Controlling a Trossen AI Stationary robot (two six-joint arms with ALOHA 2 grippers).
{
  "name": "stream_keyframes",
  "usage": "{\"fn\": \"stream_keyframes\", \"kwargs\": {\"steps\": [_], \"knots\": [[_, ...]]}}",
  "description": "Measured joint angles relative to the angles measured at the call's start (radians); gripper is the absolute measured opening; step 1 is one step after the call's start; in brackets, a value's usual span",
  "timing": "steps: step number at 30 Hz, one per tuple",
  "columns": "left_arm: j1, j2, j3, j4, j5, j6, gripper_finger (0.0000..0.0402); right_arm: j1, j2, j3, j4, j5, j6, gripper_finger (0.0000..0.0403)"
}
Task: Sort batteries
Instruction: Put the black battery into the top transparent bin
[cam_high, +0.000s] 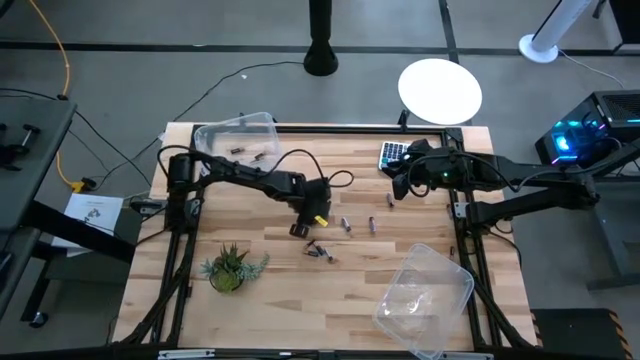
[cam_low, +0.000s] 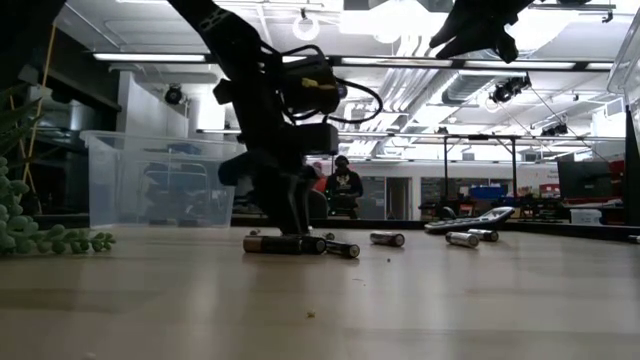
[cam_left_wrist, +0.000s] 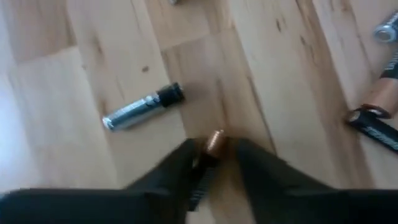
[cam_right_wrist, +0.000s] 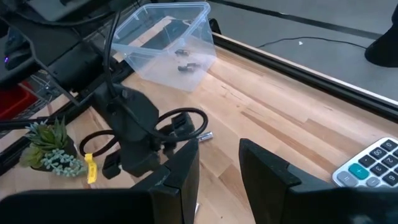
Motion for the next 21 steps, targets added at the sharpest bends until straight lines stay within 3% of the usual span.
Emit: {"fn": "stream_keyframes", "kwargs": {"steps": [1,3,7,14,18,21], "knots": [[0.003,-0.01,0.0,-0.015,0.002,-0.016,0.0044,0.0,0.0,0.0,0.0,0.0,0.0,0.0108],[0.013,-0.036,-0.004,-0.057,0.0,-0.056,0.0019,0.0,0.0,0.0,0.0,0.0,-0.001,0.0108],[0.034,-0.137,-0.016,-0.138,-0.026,-0.104,0.0026,0.0,0.0,0.0,0.0,0.001,-0.001,0.0108],[0.092,-0.477,-0.01,-0.199,-0.035,-0.202,0.0009,0.0,0.0,0.0,0.004,0.006,0.0,0.0108],[0.148,-0.676,-0.006,-0.256,-0.213,-0.238,0.001,0.0,0.0,0.0,0.006,0.027,-0.001,0.0108],[0.219,-0.756,-0.008,-0.348,-0.35,-0.238,0.001,0.0,0.0,0.0,0.008,0.056,-0.001,0.0108]]}}
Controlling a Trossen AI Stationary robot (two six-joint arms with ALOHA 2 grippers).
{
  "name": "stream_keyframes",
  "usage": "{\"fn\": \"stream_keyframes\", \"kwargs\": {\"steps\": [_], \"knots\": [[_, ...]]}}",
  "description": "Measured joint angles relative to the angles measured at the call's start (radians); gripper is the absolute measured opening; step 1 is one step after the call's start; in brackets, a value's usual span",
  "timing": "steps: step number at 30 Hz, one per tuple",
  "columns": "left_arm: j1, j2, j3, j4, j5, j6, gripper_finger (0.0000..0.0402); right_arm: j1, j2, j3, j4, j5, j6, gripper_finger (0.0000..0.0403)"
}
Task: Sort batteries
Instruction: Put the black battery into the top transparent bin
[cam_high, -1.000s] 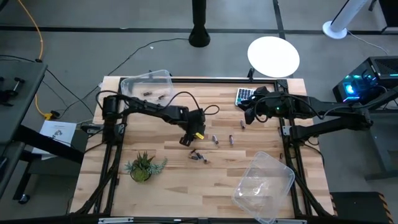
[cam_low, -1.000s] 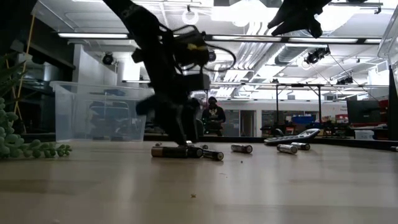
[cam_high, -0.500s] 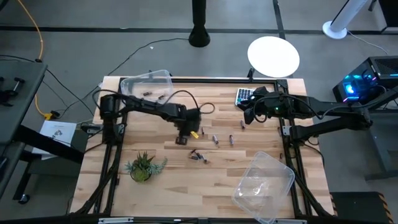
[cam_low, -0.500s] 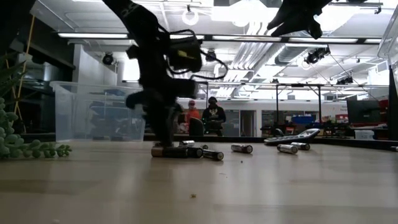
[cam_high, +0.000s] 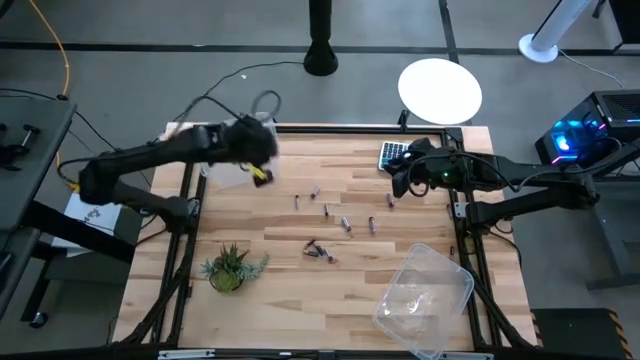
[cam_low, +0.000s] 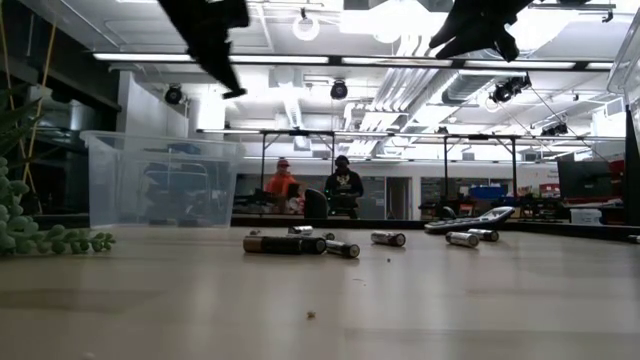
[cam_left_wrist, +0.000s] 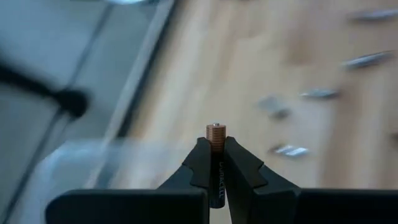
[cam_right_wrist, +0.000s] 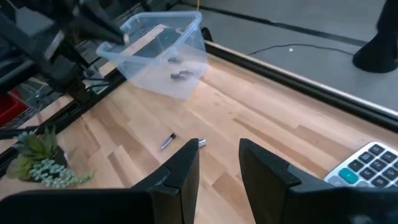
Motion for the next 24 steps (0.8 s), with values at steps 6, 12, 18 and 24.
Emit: {"fn": "stream_keyframes", "kwargs": {"steps": [6,12,18,24], "knots": [[0.184,-0.035,-0.026,-0.099,-0.058,-0.023,0.0016,0.0,0.0,0.0,0.004,0.016,0.0,0.0108],[0.289,-0.013,-0.091,-0.052,0.015,-0.106,0.0091,0.0,0.0,0.0,0.004,-0.004,0.001,0.0108],[0.252,-0.021,-0.09,-0.044,0.198,-0.237,0.0183,0.0,0.0,0.0,0.003,-0.014,0.0,0.0108],[0.044,-0.008,-0.09,-0.028,0.277,-0.302,0.0234,0.0,0.0,0.0,0.002,-0.015,0.0,0.0108]]}}
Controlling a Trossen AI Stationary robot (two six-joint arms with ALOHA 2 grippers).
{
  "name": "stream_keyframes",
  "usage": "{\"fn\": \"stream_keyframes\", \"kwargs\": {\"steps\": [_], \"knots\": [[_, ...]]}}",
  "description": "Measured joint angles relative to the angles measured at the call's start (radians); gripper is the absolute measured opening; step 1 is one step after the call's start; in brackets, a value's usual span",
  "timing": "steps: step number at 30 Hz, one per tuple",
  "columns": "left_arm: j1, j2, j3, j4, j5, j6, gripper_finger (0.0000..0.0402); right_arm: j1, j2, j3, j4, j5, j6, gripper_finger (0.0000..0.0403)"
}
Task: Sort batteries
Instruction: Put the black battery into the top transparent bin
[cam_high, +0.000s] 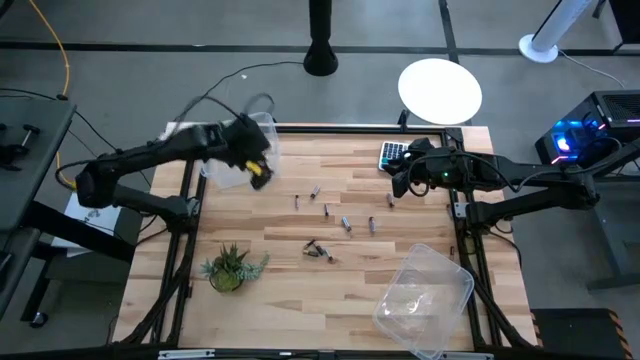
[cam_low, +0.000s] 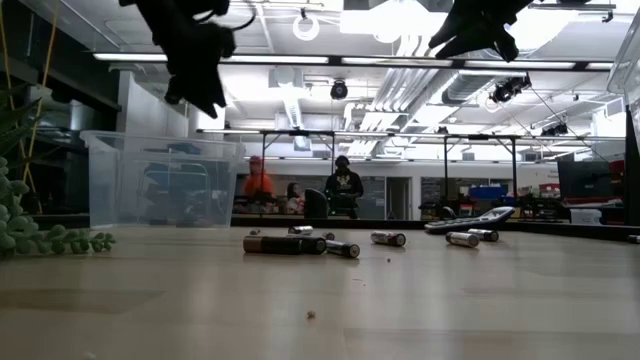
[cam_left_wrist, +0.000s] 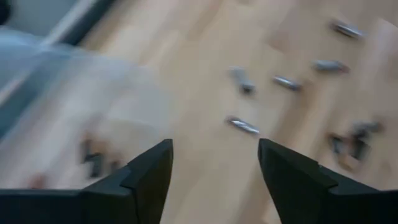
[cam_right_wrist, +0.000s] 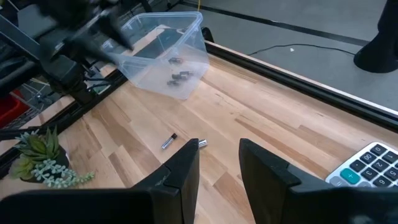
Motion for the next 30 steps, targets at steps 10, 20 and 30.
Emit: {"fn": "stream_keyframes", "kwargs": {"steps": [10,20,30], "knots": [[-0.488,0.271,0.001,0.196,-0.117,0.106,0.0241,0.0,0.0,0.0,-0.013,0.0,-0.016,0.0108],[-0.524,0.504,0.001,0.388,-0.027,-0.194,0.0241,0.0,0.0,0.0,-0.065,-0.005,-0.018,0.0108],[-0.524,0.619,0.0,0.433,-0.058,-0.401,0.0241,0.0,0.0,0.0,-0.121,-0.004,-0.03,0.0108]]}}
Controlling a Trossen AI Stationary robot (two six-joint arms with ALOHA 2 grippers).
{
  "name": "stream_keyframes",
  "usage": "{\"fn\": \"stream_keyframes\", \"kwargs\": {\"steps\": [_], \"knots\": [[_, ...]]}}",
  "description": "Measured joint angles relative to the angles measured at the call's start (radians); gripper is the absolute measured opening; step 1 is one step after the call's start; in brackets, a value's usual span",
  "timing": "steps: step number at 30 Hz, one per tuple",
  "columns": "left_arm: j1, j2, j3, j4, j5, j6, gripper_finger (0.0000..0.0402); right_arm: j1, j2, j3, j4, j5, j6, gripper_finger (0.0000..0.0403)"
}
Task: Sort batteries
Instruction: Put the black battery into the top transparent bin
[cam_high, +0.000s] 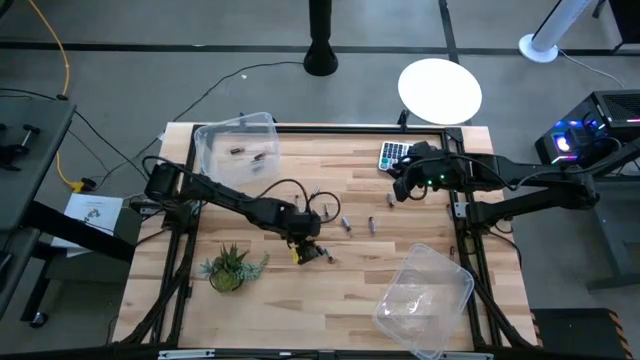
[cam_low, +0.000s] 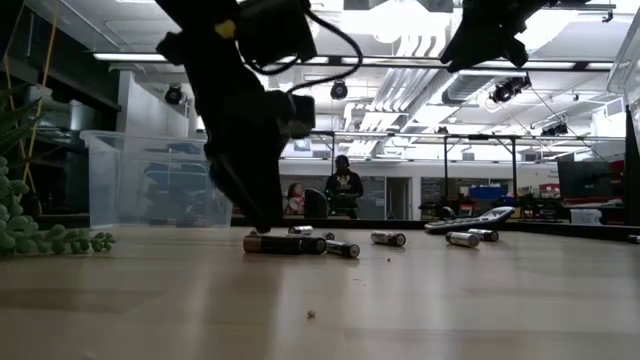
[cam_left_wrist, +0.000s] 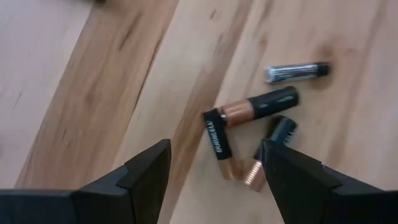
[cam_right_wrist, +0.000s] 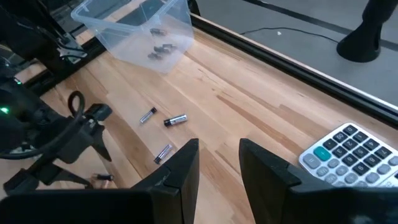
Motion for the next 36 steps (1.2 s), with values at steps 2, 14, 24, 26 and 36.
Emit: {"fn": "stream_keyframes", "kwargs": {"steps": [2,14,24,26,36], "knots": [[0.0,0.02,0.0,0.004,-0.005,-0.004,0.0241,0.0,0.0,0.0,-0.001,0.0,-0.005,0.0108],[-0.014,0.074,0.006,-0.071,-0.179,0.002,0.009,0.0,0.0,0.0,-0.002,0.001,-0.013,0.0108],[0.019,-0.085,-0.007,-0.138,-0.21,0.132,0.0008,0.0,0.0,0.0,-0.002,0.022,-0.016,0.0108],[0.03,-0.182,-0.002,-0.126,-0.204,0.203,0.0008,0.0,0.0,0.0,-0.002,0.034,-0.016,0.0108],[0.205,-0.65,-0.001,-0.459,-0.581,0.265,0.0007,0.0,0.0,0.0,0.003,0.063,0.011,0.0108]]}}
